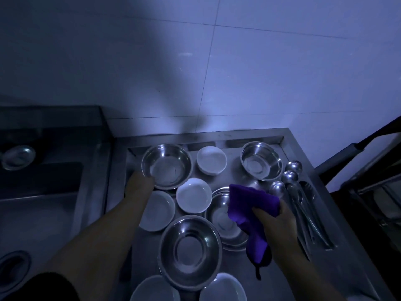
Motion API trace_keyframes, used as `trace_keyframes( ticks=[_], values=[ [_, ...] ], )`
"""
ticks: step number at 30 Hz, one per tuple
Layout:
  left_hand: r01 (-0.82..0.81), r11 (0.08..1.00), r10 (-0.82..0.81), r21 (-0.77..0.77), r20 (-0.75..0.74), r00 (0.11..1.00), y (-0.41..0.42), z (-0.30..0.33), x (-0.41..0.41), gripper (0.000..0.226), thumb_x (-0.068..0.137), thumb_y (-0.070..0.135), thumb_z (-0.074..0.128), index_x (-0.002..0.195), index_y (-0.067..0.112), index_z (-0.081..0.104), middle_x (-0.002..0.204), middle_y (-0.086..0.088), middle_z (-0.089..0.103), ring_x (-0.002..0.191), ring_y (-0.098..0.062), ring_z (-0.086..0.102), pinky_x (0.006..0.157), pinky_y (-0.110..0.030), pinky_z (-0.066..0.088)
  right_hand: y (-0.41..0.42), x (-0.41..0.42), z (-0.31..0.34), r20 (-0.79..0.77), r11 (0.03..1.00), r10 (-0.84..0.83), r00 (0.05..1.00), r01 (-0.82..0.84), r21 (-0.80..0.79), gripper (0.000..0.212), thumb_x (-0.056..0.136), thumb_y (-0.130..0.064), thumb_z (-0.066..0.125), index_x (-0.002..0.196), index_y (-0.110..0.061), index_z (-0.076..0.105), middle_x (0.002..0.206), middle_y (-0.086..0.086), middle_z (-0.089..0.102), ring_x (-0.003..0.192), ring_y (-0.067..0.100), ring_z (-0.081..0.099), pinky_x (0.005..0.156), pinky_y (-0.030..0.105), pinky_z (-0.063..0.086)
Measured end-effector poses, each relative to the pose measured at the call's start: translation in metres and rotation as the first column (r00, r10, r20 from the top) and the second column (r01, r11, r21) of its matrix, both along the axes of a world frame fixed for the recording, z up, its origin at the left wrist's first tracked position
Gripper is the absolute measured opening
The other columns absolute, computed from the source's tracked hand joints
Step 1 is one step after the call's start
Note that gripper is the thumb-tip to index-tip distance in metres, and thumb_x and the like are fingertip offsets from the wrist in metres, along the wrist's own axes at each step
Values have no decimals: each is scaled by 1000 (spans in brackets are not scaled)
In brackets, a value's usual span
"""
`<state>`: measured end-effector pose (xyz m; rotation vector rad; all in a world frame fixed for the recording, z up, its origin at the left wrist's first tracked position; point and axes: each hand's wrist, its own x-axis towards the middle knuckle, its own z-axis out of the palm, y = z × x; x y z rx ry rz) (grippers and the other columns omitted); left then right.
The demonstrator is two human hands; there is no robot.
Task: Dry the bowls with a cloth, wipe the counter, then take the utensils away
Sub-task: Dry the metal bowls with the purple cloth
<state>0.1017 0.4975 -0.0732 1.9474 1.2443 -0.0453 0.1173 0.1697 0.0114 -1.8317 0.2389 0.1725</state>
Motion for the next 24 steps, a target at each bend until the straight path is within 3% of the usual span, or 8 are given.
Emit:
trace_keyframes(
  ticks=[3,5,9,11,14,17,20,24],
  values=[
    [-109,994,109,-2,46,993,-8,6,0,32,84,17,55,111,-1,57,110,-23,63,97,-37,59,72,-31,39,1,-3,3,17,999,24,1000,-24,21,30,72,3,71,89,-19,62,82,8,68,69,21,65,53,29,51],
    [-142,990,142,-13,77,987,-13,14,-1,37,87,16,52,120,-3,52,117,-24,59,104,-38,57,75,-32,39,2,-7,7,30,997,51,998,-53,63,30,72,8,69,83,-20,65,72,2,69,62,14,66,47,23,50],
    [-148,989,146,-2,189,971,-20,38,-17,46,91,22,51,132,1,45,131,-22,53,116,-37,52,97,-42,43,1,-15,18,43,983,126,991,-131,130,37,73,14,63,81,-22,65,67,-3,69,54,5,64,42,16,47],
    [-143,990,139,-5,263,955,-28,56,-33,39,89,25,56,121,2,55,120,-21,60,109,-35,57,92,-43,47,-2,-19,24,47,971,162,986,-168,168,38,74,15,61,85,-21,64,72,0,69,55,4,64,41,16,47],
    [-148,987,162,-66,382,910,-48,85,-62,23,77,13,66,96,1,59,97,-19,65,80,-25,62,64,-33,53,-7,-27,34,77,962,193,978,-204,180,37,75,10,65,90,-24,60,86,5,65,59,2,65,42,15,47],
    [-102,992,123,-73,431,894,-76,113,-90,16,72,11,67,85,9,58,81,-9,63,79,-27,64,63,-36,56,-19,-34,47,117,969,164,980,-182,165,35,76,1,68,92,-28,58,94,4,66,73,12,66,52,22,50],
    [-57,998,63,-28,468,881,-110,135,-114,13,75,11,64,86,11,59,80,-7,66,78,-26,66,66,-42,58,-36,-40,64,177,979,93,980,-122,164,33,77,-7,70,97,-29,55,97,0,64,81,13,63,59,25,51],
    [-21,993,-48,120,544,838,-160,160,-139,11,76,5,58,85,0,60,77,-18,65,74,-34,64,67,-50,52,-57,-50,96,352,984,33,935,-93,155,36,77,-12,72,91,-37,50,93,-11,59,75,-2,58,54,11,45]
  ],
)
